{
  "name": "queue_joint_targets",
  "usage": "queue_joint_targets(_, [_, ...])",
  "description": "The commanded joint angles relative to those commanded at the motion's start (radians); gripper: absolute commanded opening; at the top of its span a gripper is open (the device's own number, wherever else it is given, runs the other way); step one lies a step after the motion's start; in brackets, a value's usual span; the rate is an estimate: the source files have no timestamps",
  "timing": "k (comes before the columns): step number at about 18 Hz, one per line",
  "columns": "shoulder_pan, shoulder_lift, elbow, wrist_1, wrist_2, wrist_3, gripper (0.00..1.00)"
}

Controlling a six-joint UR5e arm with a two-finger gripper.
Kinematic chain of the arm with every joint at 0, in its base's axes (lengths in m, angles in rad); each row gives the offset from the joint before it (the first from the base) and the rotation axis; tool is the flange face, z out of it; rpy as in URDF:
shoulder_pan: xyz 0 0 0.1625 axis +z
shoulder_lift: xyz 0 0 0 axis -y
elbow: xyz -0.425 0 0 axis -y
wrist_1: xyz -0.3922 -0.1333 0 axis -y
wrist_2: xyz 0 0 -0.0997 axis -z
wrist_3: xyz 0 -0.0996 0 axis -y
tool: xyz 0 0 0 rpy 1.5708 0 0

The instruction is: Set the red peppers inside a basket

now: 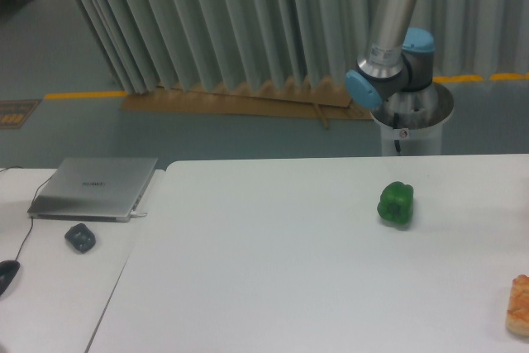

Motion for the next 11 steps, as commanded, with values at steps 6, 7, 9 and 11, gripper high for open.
queue_joint_targets(6, [-0.003, 0.001, -0.011, 0.029, 0.002, 0.009, 1.0])
queue_joint_targets(7, [-0.005, 0.002, -0.011, 0.029, 0.002, 0.003, 1.0])
queue_joint_targets(9, [-0.041, 0.003, -0.012, 0.029, -0.002, -0.006, 1.0])
queue_joint_targets(11, [-0.092, 0.009, -0.015, 0.025, -0.014, -0.087, 1.0])
